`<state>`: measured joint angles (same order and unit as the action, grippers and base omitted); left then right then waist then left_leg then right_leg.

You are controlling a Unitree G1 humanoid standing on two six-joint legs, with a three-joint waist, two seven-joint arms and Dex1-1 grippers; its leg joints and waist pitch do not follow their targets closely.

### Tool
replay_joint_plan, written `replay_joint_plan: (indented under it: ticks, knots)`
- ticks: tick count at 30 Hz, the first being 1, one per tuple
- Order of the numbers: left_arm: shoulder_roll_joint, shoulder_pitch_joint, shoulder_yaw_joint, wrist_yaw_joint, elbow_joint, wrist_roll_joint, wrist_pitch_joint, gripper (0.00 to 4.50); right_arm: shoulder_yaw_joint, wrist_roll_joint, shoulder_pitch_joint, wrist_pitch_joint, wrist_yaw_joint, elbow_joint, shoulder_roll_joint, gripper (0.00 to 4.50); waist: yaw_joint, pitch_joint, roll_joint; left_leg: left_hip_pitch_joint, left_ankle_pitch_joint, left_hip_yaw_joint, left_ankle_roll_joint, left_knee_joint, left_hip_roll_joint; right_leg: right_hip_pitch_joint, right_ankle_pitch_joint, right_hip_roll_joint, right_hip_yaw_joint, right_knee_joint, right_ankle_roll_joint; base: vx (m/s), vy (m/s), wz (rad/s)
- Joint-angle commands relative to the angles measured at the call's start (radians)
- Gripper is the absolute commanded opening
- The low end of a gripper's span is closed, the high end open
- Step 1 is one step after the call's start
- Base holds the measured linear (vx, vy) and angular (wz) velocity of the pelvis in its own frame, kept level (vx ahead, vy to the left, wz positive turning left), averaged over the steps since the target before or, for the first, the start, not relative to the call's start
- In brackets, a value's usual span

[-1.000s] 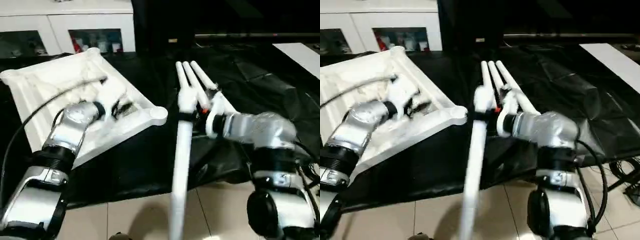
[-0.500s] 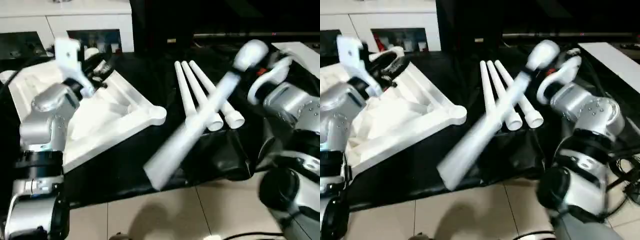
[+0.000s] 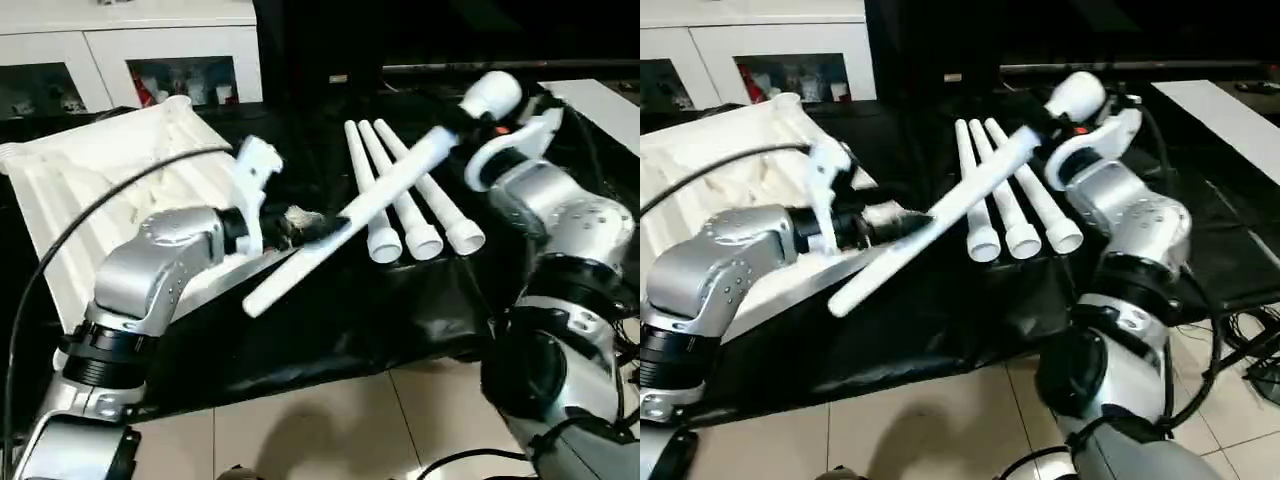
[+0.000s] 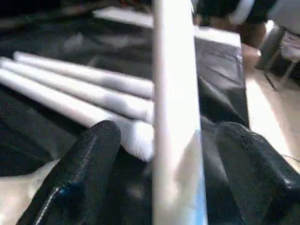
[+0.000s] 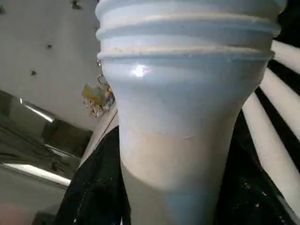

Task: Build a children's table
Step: Insert table leg to table base

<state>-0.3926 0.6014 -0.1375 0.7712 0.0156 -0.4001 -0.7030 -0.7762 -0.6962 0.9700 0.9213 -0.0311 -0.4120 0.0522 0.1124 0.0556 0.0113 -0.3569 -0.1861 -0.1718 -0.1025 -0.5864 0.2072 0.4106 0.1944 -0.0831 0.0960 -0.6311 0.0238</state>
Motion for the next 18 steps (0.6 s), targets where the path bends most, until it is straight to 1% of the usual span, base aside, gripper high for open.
replay_joint_plan:
  ticks: [1, 2, 3, 4, 5, 6, 7, 10, 11, 14, 15, 16, 18]
  knots:
    - [-0.023, -0.001, -0.035, 0.017, -0.013, 0.004, -0.030, 4.09, 0.007, -0.019, 0.009, -0.017, 0.013, 0.022, 0.003, 1.91, 0.002, -0.077, -0.007, 0.001, -0.041, -0.004, -0.030, 0.058, 0.005, -0.069, 0.015, -0.048, -0.055, 0.056, 0.156, 0.000, 0.000, 0.00]
    - [-0.024, -0.006, -0.038, 0.023, -0.013, -0.002, -0.045, 4.09, 0.006, -0.020, 0.010, -0.018, 0.013, 0.021, 0.003, 1.91, 0.002, -0.077, -0.006, 0.000, -0.042, -0.004, -0.031, 0.058, 0.005, -0.070, 0.016, -0.048, -0.055, 0.056, 0.154, 0.000, 0.000, 0.00]
    - [-0.025, -0.009, -0.040, 0.028, -0.014, -0.009, -0.057, 4.31, 0.006, -0.020, 0.011, -0.020, 0.014, 0.020, 0.003, 1.91, 0.001, -0.077, -0.006, 0.001, -0.044, -0.004, -0.032, 0.058, 0.005, -0.070, 0.017, -0.048, -0.055, 0.056, 0.153, 0.000, 0.000, 0.00]
    - [-0.025, -0.011, -0.038, 0.032, -0.018, -0.015, -0.067, 4.31, 0.007, -0.020, 0.011, -0.021, 0.015, 0.021, 0.002, 1.91, 0.002, -0.077, -0.011, 0.001, -0.044, -0.003, -0.033, 0.058, 0.005, -0.070, 0.018, -0.048, -0.055, 0.056, 0.153, 0.000, 0.000, 0.00]
    - [-0.029, -0.014, -0.046, 0.036, -0.022, -0.013, -0.073, 4.40, 0.005, -0.021, 0.012, -0.024, 0.016, 0.019, 0.002, 1.91, 0.001, -0.077, -0.009, 0.000, -0.046, -0.004, -0.035, 0.058, 0.005, -0.071, 0.017, -0.047, -0.055, 0.056, 0.152, 0.000, 0.000, 0.00]
    - [-0.033, -0.016, -0.051, 0.039, -0.026, -0.010, -0.077, 4.44, 0.004, -0.021, 0.012, -0.026, 0.017, 0.018, 0.002, 1.91, 0.002, -0.077, -0.010, 0.000, -0.045, -0.003, -0.036, 0.058, 0.005, -0.071, 0.015, -0.047, -0.055, 0.056, 0.152, 0.000, 0.000, 0.00]
    - [-0.037, -0.017, -0.059, 0.033, -0.025, 0.002, -0.080, 4.47, 0.006, -0.025, 0.012, -0.029, 0.019, 0.017, 0.003, 1.91, 0.001, -0.078, -0.009, 0.000, -0.044, -0.003, -0.036, 0.058, 0.004, -0.071, 0.011, -0.047, -0.055, 0.056, 0.151, 0.000, 0.000, 0.00]
    - [-0.025, -0.008, -0.052, 0.000, -0.006, 0.022, -0.093, 4.50, 0.015, -0.039, 0.013, -0.041, 0.023, 0.009, 0.012, 1.91, 0.001, -0.078, -0.012, 0.000, -0.051, -0.003, -0.037, 0.057, 0.005, -0.072, 0.004, -0.047, -0.054, 0.055, 0.153, 0.000, 0.000, 0.00]
    - [-0.023, -0.002, -0.047, -0.009, 0.003, 0.025, -0.097, 4.22, 0.016, -0.039, 0.015, -0.044, 0.023, 0.004, 0.014, 1.91, 0.000, -0.078, -0.011, -0.001, -0.054, -0.003, -0.038, 0.057, 0.004, -0.073, 0.008, -0.046, -0.054, 0.057, 0.151, 0.000, 0.000, 0.00]
    - [-0.025, 0.005, -0.043, -0.015, 0.010, 0.025, -0.102, 4.09, 0.018, -0.043, 0.017, -0.051, 0.023, -0.002, 0.017, 1.91, 0.001, -0.079, -0.012, -0.001, -0.042, -0.002, -0.037, 0.056, 0.003, -0.073, -0.007, -0.046, -0.054, 0.055, 0.153, 0.000, 0.000, 0.00]
    - [-0.025, 0.005, -0.043, -0.015, 0.010, 0.025, -0.102, 3.94, 0.018, -0.043, 0.017, -0.051, 0.023, -0.002, 0.017, 1.91, 0.001, -0.080, -0.011, -0.001, -0.039, -0.002, -0.037, 0.055, 0.003, -0.074, -0.013, -0.045, -0.054, 0.054, 0.155, 0.000, 0.000, 0.00]
    - [-0.025, 0.007, -0.041, -0.016, 0.012, 0.026, -0.104, 3.78, 0.017, -0.045, 0.019, -0.054, 0.023, -0.004, 0.018, 1.91, 0.002, -0.079, -0.014, -0.001, -0.040, -0.002, -0.036, 0.056, 0.003, -0.074, -0.014, -0.046, -0.054, 0.054, 0.156, 0.000, 0.000, 0.00]
    - [-0.026, 0.007, -0.037, -0.015, 0.018, 0.030, -0.101, 3.66, 0.018, -0.045, 0.021, -0.058, 0.023, -0.009, 0.019, 1.91, 0.001, -0.080, -0.012, 0.000, -0.041, -0.002, -0.035, 0.056, 0.003, -0.074, -0.015, -0.045, -0.053, 0.055, 0.158, 0.000, 0.000, 0.00]
